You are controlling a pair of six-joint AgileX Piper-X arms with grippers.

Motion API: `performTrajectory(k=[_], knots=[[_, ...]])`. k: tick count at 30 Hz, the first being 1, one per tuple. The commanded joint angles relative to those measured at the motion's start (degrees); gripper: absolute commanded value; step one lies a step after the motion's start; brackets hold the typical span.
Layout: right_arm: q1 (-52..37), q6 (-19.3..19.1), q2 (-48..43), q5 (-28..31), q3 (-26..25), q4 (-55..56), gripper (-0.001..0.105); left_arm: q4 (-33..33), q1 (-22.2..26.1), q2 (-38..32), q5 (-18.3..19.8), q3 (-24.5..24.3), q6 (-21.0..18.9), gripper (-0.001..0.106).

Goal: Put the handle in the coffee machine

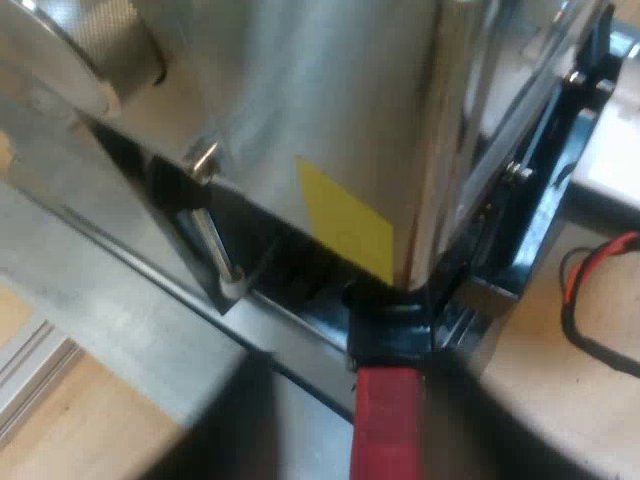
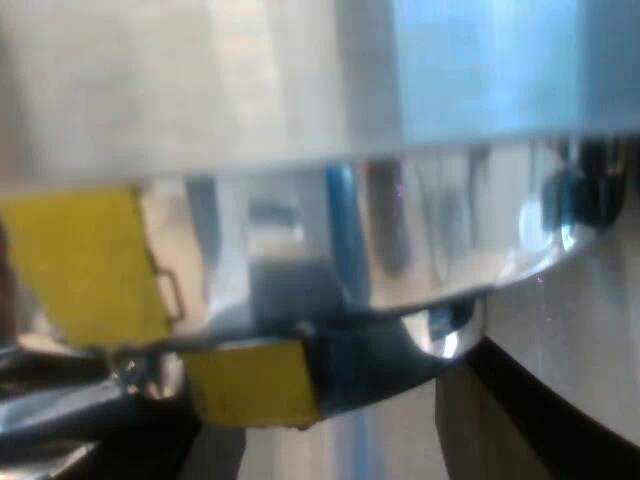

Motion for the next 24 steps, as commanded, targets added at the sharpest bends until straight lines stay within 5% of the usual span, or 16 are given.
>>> performTrajectory(k=[1, 6, 13, 24], knots=[[-0.2, 0.3, -1.7, 0.7, -0.8, -5.7, 0.047, -0.4, 0.0, -0.4, -2.5, -0.4, -0.5, 0.001], [-0.2, 0.3, -1.7, 0.7, -0.8, -5.7, 0.047, -3.1, 0.0, 1.9, -8.4, -0.4, -3.1, 0.001], [-0.2, 0.3, -1.7, 0.7, -0.8, -5.7, 0.047, -3.3, 0.0, 7.3, -11.2, -0.4, -3.3, 0.001], [-0.2, 0.3, -1.7, 0.7, -0.8, -5.7, 0.047, -2.1, -1.8, 11.6, -11.5, -0.4, -2.9, 0.001]])
